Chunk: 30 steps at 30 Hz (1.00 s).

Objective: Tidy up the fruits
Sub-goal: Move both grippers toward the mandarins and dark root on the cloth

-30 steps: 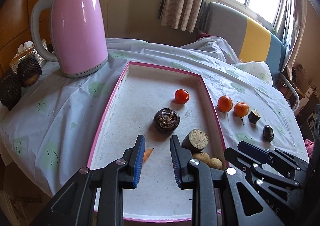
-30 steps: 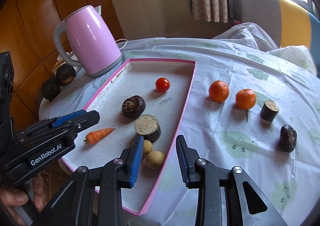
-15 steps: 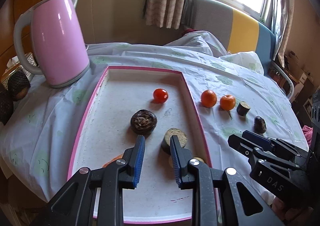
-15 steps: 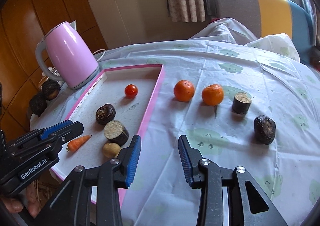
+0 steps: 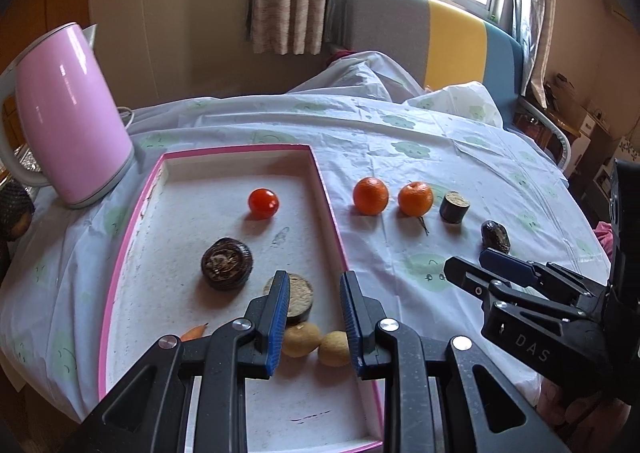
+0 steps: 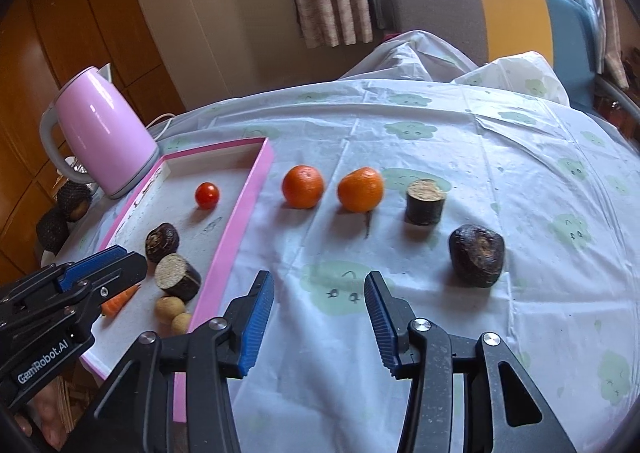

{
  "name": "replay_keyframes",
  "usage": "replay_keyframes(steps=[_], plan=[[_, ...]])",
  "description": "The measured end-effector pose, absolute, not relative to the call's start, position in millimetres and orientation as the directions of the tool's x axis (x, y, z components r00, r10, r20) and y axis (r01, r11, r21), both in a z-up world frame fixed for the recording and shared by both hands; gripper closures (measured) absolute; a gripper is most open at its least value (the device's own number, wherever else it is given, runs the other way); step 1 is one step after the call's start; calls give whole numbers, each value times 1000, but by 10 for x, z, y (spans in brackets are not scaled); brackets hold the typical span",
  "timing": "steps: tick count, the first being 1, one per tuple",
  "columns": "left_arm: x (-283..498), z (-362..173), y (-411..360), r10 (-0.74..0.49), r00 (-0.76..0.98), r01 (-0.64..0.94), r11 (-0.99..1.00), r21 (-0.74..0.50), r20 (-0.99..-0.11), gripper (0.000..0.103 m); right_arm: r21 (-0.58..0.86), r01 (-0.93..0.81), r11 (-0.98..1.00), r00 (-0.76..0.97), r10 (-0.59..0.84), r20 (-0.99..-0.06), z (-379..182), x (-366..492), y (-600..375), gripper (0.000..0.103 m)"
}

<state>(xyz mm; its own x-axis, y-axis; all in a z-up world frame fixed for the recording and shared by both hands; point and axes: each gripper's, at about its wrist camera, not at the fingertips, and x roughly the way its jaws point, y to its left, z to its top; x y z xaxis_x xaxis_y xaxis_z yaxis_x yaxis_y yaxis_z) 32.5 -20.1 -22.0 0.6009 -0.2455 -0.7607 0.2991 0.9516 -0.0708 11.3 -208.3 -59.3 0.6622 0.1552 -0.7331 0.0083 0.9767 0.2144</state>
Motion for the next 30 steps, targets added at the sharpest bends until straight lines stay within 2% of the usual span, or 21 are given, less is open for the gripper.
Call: replay_keyframes(steps=[16,22,24,30], plan=[[617,-229,-709,-324,531,441,895,-71,-783,77,245,137,960,658,97,-747,-723,118,-2616,55],[904,-317,-852,-320,495,430,898,-92,-808,77,259,171,951,656,86,-750,-767,104,-2787,55],[1006,-346,-897,-319,481,422,901,-104,-817,70,263,180,948,657,83,-749,-773,100,-2843,55],[1241,-451,-1048,-316,456,412,904,-117,-832,62,258,209,943,665,56,-745,-756,89,-2991,55]])
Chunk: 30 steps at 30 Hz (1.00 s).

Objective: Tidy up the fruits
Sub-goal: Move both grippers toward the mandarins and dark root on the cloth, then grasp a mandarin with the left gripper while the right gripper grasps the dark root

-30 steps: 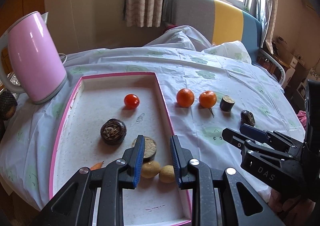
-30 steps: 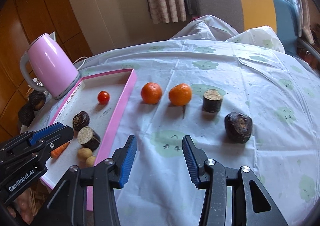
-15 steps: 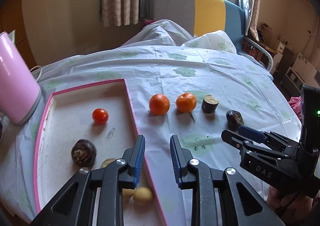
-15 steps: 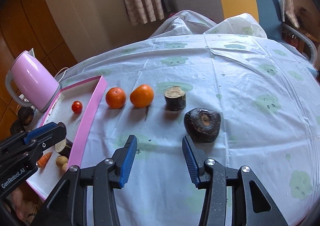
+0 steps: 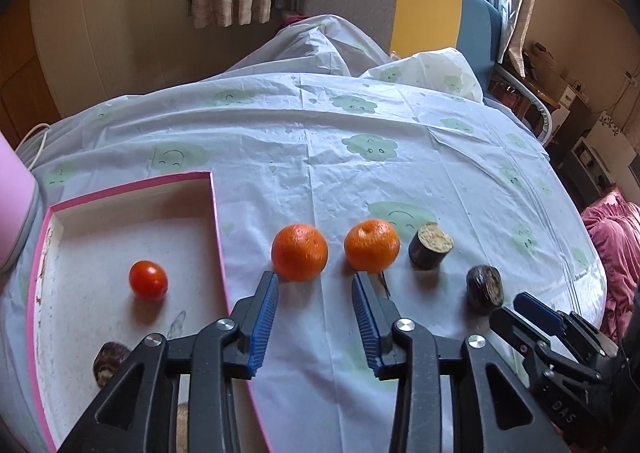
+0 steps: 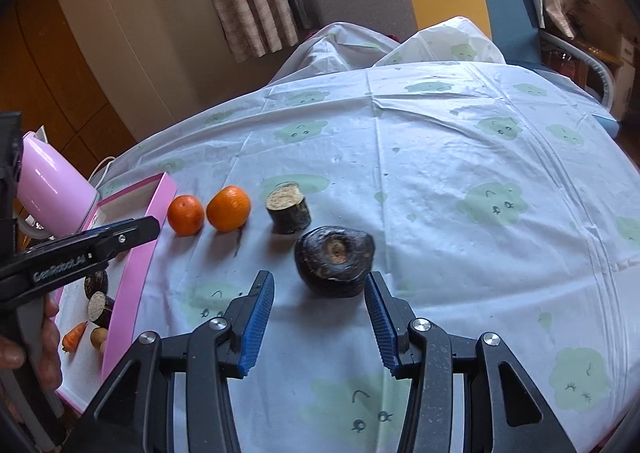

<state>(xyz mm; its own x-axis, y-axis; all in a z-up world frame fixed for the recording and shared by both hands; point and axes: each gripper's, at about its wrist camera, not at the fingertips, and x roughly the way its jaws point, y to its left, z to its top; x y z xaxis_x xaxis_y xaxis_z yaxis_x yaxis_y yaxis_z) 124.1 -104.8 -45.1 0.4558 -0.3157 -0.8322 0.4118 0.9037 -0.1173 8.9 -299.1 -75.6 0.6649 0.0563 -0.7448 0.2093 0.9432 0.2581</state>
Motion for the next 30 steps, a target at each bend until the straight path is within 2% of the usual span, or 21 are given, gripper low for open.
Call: replay_keyframes(steps=[5,9,13,16,17,18,19,30], plan=[[1370,-544,-1111,-310,441,413,903,-116,-842,56,266,228,937,654,55,-754,-812,112,-3107,55],[1460,-608,-1116,-303,437,404,907,-116,-847,56,274,226,935,651,64,-757,-863,165,-3119,40],[1534,-680,-1094,-310,419,393,909,-138,-853,56,234,193,953,645,56,-762,-887,271,-3053,38],[1556,-706,-1092,-321,410,395,906,-150,-854,57,187,169,968,643,35,-765,-938,347,-2997,39],[1564,-713,-1099,-316,413,395,907,-144,-854,61,168,164,972,642,23,-766,-961,368,-2984,40],[1579,-725,-1108,-308,415,397,908,-134,-856,64,153,159,975,643,15,-766,-984,381,-2972,50],[1588,-734,-1107,-312,414,399,906,-138,-855,64,131,153,979,648,1,-762,-1000,386,-2957,52],[1614,-811,-1144,-297,399,402,907,-126,-868,65,189,136,972,679,48,-732,-1052,356,-3042,51]])
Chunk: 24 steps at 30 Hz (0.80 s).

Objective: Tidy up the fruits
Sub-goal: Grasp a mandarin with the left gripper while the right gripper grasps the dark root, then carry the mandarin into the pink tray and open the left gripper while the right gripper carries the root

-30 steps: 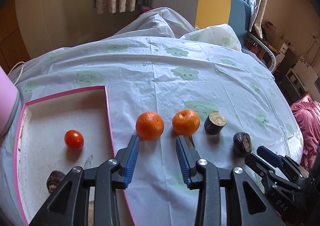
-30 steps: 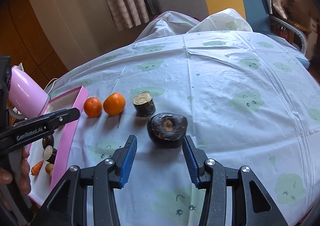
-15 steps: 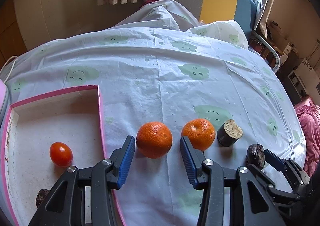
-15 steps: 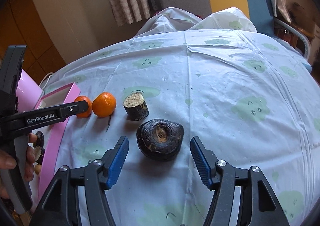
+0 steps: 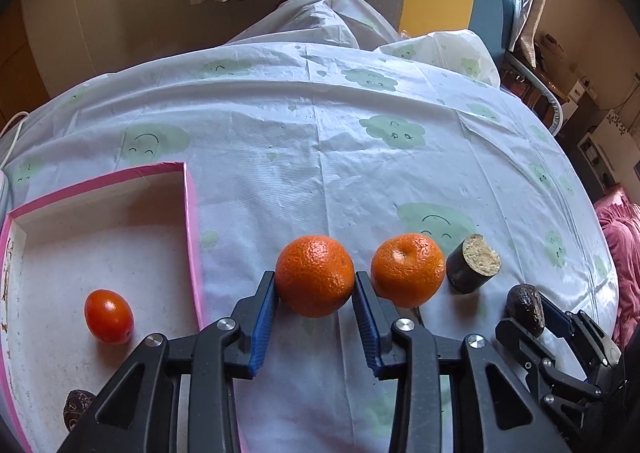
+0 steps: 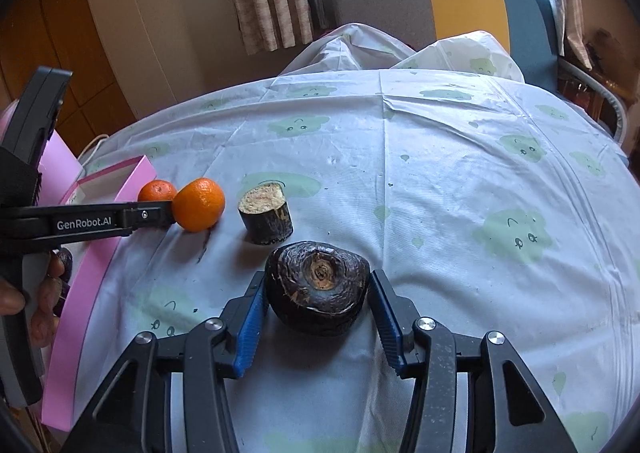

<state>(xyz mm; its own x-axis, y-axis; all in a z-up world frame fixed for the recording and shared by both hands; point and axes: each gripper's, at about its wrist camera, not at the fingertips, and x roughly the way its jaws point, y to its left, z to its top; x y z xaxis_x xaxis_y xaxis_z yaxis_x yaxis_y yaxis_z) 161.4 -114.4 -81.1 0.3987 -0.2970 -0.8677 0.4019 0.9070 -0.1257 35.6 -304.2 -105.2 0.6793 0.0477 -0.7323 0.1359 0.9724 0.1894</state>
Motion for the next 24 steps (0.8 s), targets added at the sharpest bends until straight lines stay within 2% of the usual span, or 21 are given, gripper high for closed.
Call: replay_keyframes(steps=[8,24], plan=[[1509,-724,-1069,-268,452,381,920,-88,-851,66,194,136,971,683,50,-729,-1054,345,-3049,52],[1108,-461,-941,-276,532,376,924,-69,-800,66,101,176,979,661,-42,-749,-1032,360,-2918,53]])
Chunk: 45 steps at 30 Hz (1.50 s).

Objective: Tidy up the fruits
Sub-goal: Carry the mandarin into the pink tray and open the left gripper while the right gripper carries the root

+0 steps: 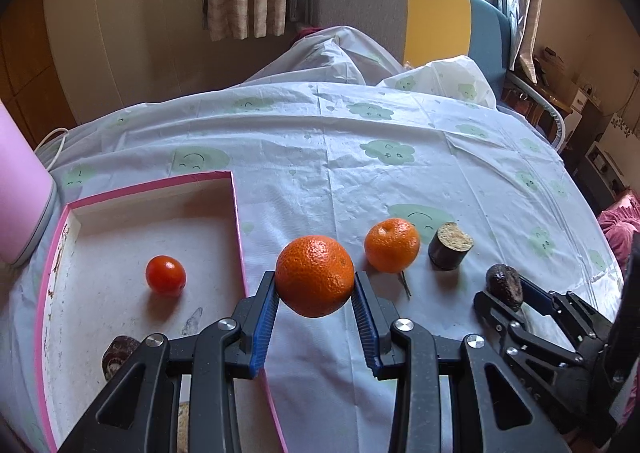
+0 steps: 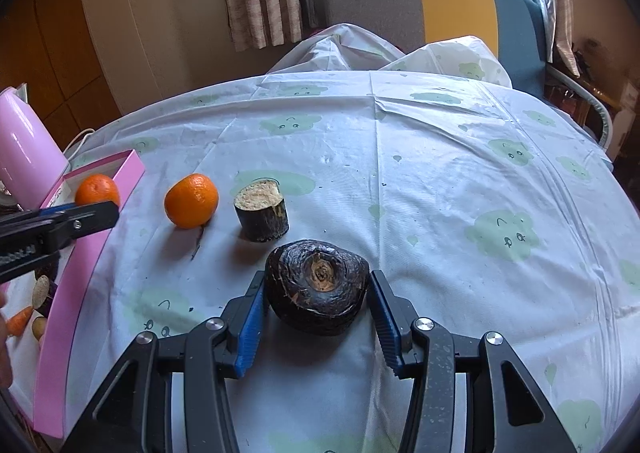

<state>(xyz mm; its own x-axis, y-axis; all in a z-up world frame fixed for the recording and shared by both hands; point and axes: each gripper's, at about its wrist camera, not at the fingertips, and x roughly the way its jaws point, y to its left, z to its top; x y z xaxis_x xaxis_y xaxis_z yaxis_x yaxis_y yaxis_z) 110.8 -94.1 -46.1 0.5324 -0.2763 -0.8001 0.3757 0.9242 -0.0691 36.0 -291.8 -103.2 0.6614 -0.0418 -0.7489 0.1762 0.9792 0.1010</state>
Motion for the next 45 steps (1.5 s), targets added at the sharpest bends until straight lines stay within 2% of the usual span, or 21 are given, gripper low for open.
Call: replay_keyframes(steps=[25,36,45], plan=[[612,-248,-399,-281,590,283,950,-132,-757,66,68,172,983,667,-65,-742,-1062,345,-2890,53],[551,-220,252,-175,643,151,983,-101,-746,66,69,171,983,671,-64,-739,-1064,333,-2889,54],[638,-483,781,-65,613,10,997,-74,-788,65,45,170,984,666,-81,-742,-1059,344,-2859,54]])
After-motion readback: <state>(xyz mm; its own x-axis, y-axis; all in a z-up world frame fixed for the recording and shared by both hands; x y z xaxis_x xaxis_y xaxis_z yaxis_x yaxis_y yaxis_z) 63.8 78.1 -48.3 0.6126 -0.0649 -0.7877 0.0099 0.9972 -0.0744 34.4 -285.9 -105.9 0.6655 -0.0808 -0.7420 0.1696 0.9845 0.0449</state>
